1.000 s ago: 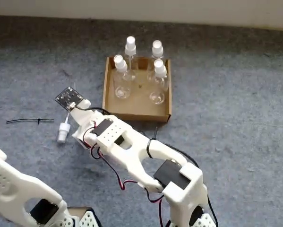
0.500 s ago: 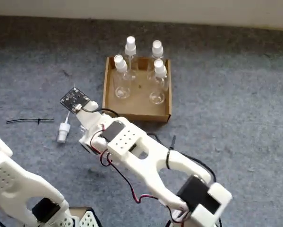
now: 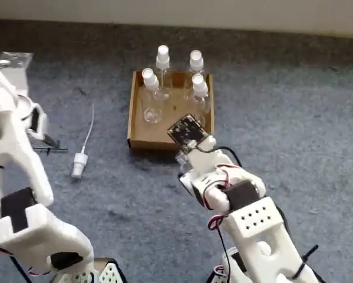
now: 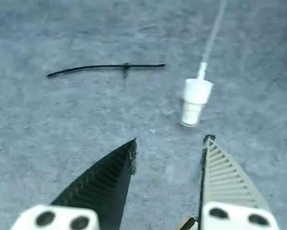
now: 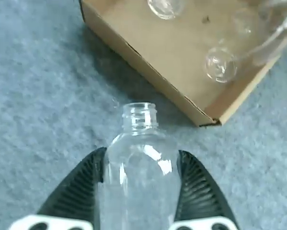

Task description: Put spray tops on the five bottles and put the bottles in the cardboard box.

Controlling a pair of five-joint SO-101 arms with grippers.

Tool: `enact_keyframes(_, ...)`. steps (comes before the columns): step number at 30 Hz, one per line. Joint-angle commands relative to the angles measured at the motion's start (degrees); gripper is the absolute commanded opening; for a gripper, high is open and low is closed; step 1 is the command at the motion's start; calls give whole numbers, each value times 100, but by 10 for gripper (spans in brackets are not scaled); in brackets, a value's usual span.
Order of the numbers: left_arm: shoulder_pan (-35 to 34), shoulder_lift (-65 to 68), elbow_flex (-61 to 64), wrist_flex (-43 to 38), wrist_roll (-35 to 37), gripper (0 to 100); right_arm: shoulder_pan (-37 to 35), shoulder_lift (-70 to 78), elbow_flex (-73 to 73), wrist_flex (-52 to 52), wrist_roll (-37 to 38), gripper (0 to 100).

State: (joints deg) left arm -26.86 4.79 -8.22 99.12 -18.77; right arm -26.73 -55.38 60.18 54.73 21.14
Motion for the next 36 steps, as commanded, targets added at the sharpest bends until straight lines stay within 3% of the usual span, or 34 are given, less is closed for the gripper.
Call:
enact_keyframes(1, 963, -822, 1376, -730, 0, 210, 400, -505, 505, -136, 176, 5)
enact_keyframes(6, 1288, -901, 2316, -1530, 554, 210, 567, -549, 1279, -822, -158, 5)
enact_keyframes(10, 1138, -875, 2413, -1723, 519, 210, 752, -558, 1499, -884, -220, 5)
enact_keyframes(24, 804, -875, 3855, -3666, -26, 210, 743, -558, 1525, -901, -220, 5)
enact_keyframes(31, 813, -875, 4268, -4105, -316, 51, 743, -558, 1675, -901, -220, 5)
enact_keyframes(36, 804, -936, 4286, -4070, -396, 33, 743, -558, 1684, -910, -220, 5)
